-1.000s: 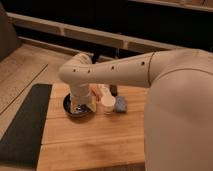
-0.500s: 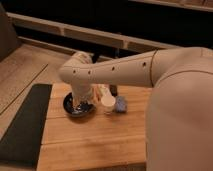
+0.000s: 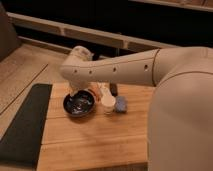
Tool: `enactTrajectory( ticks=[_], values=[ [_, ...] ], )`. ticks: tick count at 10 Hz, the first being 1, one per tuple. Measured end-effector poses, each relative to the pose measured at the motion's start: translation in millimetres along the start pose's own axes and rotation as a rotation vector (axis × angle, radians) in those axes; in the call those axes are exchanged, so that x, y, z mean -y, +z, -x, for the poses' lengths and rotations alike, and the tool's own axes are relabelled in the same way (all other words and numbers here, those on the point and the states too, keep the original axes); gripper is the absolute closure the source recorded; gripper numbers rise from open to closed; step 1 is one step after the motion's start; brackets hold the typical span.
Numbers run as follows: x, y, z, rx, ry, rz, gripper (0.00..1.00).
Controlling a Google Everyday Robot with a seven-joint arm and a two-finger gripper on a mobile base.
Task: Push the ceramic bowl across the table
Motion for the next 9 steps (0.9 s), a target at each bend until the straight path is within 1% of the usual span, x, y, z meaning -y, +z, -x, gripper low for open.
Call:
enactTrajectory(
  ticks=[1, 3, 4, 5, 6, 7, 8, 9],
  values=[
    [2, 1, 6, 0.021, -0.016, 0.014, 0.35],
    [-1, 1, 8, 0.029, -0.027, 0.021, 0.35],
    [1, -1, 8, 0.032, -0.021, 0.016, 0.35],
    [6, -6, 8, 0.040, 0.001, 0.001, 0.35],
    [18, -15, 9, 0.054, 0.047, -0.032, 0.35],
    [26, -16, 10, 0.058, 0.066, -0.054, 0.35],
    [24, -12, 10, 0.053, 0.075, -0.065, 0.35],
    [15, 0, 5, 0.029, 0.084, -0.053, 0.35]
  ],
)
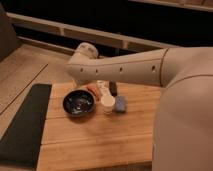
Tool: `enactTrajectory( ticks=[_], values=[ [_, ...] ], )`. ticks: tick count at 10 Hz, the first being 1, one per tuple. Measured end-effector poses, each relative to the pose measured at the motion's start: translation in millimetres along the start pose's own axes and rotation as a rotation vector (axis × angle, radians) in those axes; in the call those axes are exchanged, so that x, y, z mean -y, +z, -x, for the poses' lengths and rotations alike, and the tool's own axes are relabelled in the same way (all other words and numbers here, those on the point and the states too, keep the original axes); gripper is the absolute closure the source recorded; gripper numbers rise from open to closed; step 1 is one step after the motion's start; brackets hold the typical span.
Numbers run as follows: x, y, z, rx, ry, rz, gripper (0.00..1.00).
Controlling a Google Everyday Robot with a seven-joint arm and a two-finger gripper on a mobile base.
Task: Push the ceramic bowl across the table
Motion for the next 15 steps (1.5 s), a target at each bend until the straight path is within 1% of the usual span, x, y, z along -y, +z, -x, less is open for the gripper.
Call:
enactTrajectory(
  ticks=[2, 3, 4, 5, 6, 7, 9, 10, 13, 14, 15],
  values=[
    [-8, 27, -18, -0.070, 0.025, 0.026, 0.35],
    [-9, 46, -28, -0.117, 0.028, 0.039, 0.35],
    [-5, 69, -36, -0.173, 0.018, 0.045, 0.35],
    [2, 84, -39, -0.206, 0.012, 0.041, 0.35],
    [13, 104, -37, -0.242, 0.001, 0.034, 0.35],
    [16, 118, -31, -0.259, -0.016, 0.035, 0.35],
    [10, 136, -20, -0.274, -0.046, 0.054, 0.35],
    [14, 139, -20, -0.280, -0.049, 0.048, 0.35],
    [16, 137, -19, -0.278, -0.046, 0.046, 0.35],
    [29, 136, -21, -0.283, -0.032, 0.026, 0.35],
    [35, 139, -22, -0.292, -0.030, 0.012, 0.35]
  ],
)
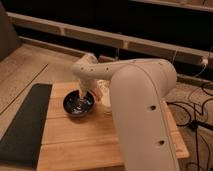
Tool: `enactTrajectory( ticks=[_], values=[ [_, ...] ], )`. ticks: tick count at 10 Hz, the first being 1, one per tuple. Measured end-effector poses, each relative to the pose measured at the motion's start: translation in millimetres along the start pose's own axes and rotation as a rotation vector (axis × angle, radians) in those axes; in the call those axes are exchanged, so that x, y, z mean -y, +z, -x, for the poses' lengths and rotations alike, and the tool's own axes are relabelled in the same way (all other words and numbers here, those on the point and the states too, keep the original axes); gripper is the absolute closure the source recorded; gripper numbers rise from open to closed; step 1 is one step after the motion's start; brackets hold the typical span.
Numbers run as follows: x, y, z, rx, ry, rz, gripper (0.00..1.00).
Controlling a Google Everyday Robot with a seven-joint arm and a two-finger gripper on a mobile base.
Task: Push the ceramic bowl across the table
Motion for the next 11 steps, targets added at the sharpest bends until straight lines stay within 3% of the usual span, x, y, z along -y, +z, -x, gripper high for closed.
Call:
enactTrajectory(
  ticks=[5, 8, 11],
  values=[
    [-21, 41, -11, -0.134, -0.053, -0.004, 0.35],
    [-11, 51, -17, -0.205, -0.035, -0.041, 0.35],
    [-27, 64, -14, -0.227, -0.020, -0.015, 0.35]
  ],
)
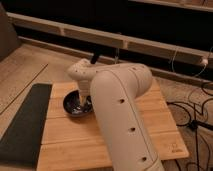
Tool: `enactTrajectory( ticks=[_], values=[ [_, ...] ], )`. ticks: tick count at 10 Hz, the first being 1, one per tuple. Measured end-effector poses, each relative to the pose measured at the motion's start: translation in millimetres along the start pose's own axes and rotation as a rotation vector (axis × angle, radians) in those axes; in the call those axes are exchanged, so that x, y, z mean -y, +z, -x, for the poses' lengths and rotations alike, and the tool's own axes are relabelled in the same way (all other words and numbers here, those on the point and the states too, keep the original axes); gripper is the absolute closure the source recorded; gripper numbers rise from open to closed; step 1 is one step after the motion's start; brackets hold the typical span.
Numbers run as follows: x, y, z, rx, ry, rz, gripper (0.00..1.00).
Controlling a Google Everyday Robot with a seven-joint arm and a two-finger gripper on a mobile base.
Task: Push the ceramic bowl across the table
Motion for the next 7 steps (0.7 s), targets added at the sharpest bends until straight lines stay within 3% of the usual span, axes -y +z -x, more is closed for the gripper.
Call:
enactTrajectory(
  ticks=[3, 7],
  values=[
    [-41, 13, 15, 0.002, -0.029, 0.084, 0.35],
    [-108, 5, 53, 0.034, -0.204, 0.137, 0.35]
  ],
)
